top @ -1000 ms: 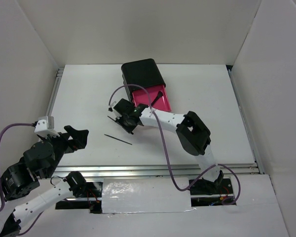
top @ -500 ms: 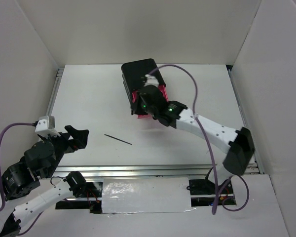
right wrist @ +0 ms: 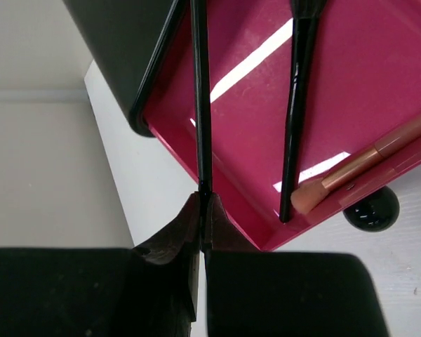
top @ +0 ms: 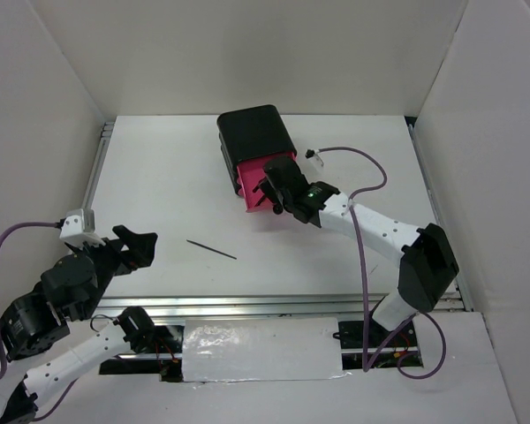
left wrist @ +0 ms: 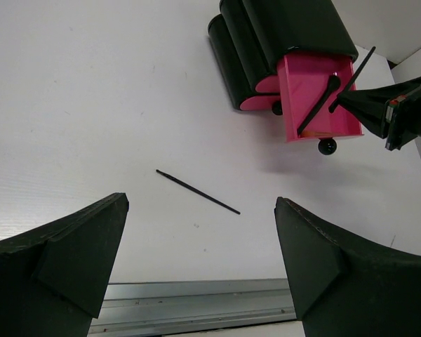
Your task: Organize the makeup
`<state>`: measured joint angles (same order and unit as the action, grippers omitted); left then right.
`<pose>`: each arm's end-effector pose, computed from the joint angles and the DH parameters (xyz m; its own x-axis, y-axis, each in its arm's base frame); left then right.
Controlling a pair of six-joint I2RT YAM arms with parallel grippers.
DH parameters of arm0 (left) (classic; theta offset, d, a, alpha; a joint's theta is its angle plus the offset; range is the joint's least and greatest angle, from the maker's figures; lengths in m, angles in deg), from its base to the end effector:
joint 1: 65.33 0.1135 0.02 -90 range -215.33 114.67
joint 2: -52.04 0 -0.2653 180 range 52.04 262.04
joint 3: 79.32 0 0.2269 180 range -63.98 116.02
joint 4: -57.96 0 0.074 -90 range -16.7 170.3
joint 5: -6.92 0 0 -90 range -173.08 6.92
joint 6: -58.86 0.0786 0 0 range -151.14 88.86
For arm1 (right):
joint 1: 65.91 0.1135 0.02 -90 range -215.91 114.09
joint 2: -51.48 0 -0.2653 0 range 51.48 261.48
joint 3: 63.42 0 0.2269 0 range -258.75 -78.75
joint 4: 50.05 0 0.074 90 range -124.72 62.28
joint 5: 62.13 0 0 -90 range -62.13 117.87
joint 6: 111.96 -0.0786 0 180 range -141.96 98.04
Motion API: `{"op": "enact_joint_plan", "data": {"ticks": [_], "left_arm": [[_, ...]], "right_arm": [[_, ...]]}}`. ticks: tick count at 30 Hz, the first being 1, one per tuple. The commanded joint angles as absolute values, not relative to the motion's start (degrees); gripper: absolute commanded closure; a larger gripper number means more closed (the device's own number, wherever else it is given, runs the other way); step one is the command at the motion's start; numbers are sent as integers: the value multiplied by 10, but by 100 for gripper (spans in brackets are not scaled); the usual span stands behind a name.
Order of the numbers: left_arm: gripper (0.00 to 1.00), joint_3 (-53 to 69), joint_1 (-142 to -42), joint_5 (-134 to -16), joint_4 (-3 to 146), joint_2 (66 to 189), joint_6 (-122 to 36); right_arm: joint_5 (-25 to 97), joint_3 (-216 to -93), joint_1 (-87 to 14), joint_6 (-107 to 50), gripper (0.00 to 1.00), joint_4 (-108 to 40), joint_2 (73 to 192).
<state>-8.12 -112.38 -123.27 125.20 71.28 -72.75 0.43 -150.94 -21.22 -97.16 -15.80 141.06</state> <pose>0.0635 0.0063 0.3443 -0.2239 -0.5040 -0.8342 -0.0183 0.8579 -0.5134 0.2819 0.2279 0.2855 -0.4557 0.7561 -0.4697 0.3150 0.6305 0.7094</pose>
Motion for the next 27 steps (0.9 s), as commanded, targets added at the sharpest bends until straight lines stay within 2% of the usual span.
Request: {"op": "enact_joint_plan", "data": {"ticks": [1, 7, 10, 15, 16, 19, 24, 27], "left_arm": [[1, -76, -1128, -1242, 1240, 700, -734], [1, -76, -1128, -1242, 1241, 700, -735], [1, -76, -1129, -1242, 1241, 699, -735], [1, -77, -1130, -1242, 1240, 695, -735], [1, -76, -1129, -1242, 1240, 696, -734], [1, -76, -1130, -1241, 1241, 699, -734], [1, -76, -1130, -1241, 1240, 698, -734], [1, -77, -1130, -1242, 1239, 697, -735]], "right_arm": [[-7, -1496, -222, -1021, 100, -177, 1418], [30, -1554, -237, -991, 99, -139, 1477], [40, -1540, -237, -986, 98, -156, 1479], [41, -1536, -235, -973, 87, -164, 1473], [41, -1541, -235, -969, 73, -161, 1471], [40, -1543, -235, -962, 43, -160, 1457], [13, -1542, -229, -948, 38, -152, 1425], [-28, -1552, -186, -859, 37, -195, 1405]]}}
